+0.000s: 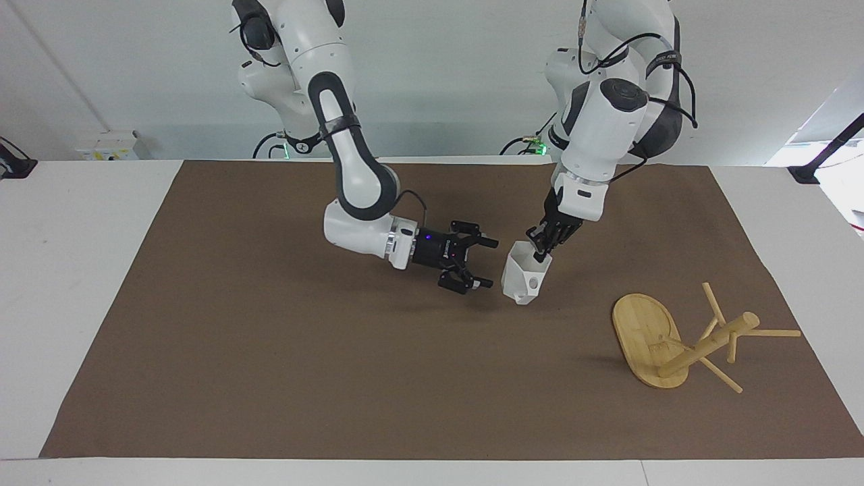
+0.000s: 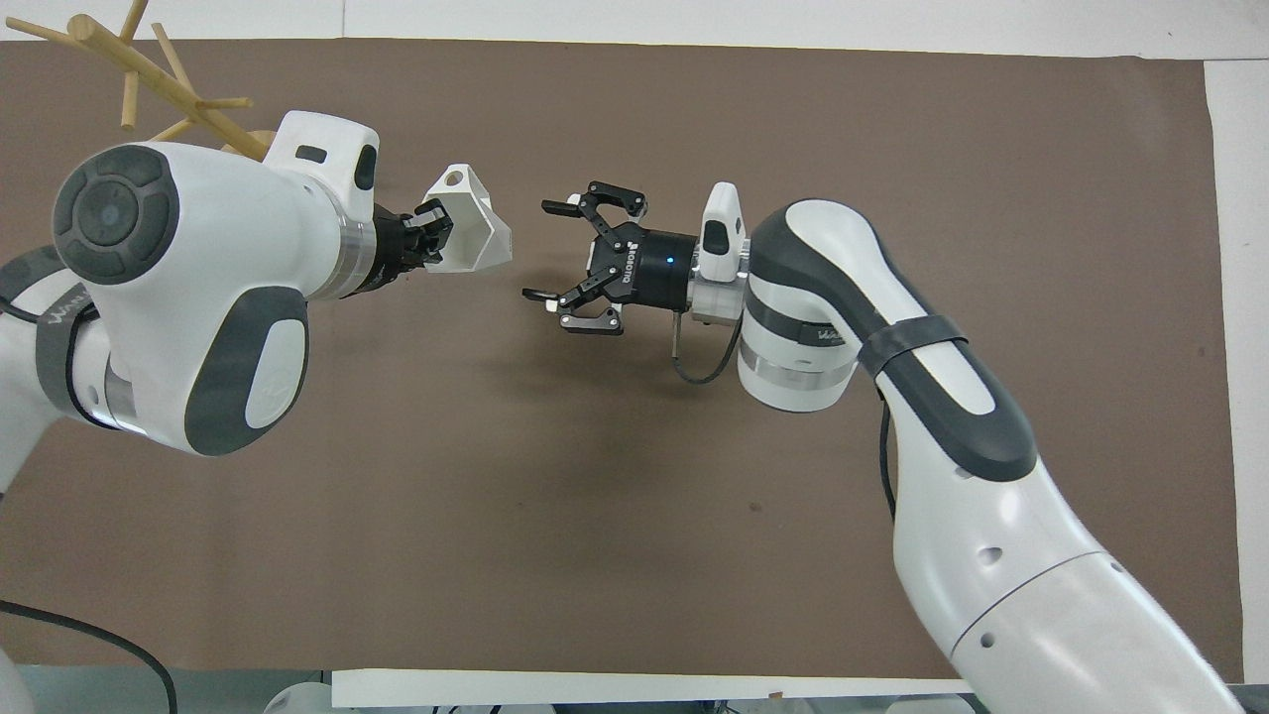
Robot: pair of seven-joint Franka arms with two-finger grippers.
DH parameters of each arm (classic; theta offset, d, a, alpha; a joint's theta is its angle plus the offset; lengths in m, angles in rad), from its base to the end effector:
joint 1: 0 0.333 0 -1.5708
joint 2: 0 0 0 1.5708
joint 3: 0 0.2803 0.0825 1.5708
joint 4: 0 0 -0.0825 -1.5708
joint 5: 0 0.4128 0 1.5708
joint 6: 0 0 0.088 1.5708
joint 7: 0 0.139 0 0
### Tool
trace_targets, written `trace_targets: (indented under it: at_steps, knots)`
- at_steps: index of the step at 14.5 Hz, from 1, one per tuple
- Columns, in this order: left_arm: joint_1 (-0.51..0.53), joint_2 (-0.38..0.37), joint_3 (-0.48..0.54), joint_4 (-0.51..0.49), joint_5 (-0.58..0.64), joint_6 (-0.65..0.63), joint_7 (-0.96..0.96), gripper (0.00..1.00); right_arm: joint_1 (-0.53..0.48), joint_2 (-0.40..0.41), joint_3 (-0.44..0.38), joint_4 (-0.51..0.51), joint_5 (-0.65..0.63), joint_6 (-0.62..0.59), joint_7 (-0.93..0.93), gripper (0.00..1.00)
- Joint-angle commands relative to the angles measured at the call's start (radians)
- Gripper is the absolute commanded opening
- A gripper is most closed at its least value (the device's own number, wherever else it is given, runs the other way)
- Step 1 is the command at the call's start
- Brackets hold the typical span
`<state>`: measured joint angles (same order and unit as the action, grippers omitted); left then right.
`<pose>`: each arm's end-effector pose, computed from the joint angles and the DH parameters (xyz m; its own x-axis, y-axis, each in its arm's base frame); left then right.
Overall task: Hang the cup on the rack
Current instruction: 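Move the cup with the left gripper while the right gripper withdraws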
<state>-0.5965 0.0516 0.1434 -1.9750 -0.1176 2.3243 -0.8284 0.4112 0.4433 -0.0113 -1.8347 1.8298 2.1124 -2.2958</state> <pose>0.5630 -0.2801 0.3945 0.8893 0.4401 0.1239 0.3942 -0.8753 0.2801 0.6041 0.3332 0.2638 0.0314 0.1692 0.9851 0.9851 -0.1720 -0.0019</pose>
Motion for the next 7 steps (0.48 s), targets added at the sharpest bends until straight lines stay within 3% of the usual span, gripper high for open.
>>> trace_targets:
  at_steps: [1,4,7]
  knots:
    - [0.046,-0.11,-0.002,-0.193,0.003,0.246,-0.009,0.0,-0.162,-0.021,0.011,-0.02,-0.198,-0.144,-0.008,1.0]
    - [0.087,-0.16,-0.005,-0.397,0.003,0.609,-0.012,0.0,-0.317,-0.021,0.01,-0.005,-0.413,-0.288,-0.001,1.0]
    - [0.124,-0.153,-0.007,-0.436,-0.055,0.731,-0.018,0.0,-0.463,-0.02,0.007,0.026,-0.614,-0.411,0.002,1.0]
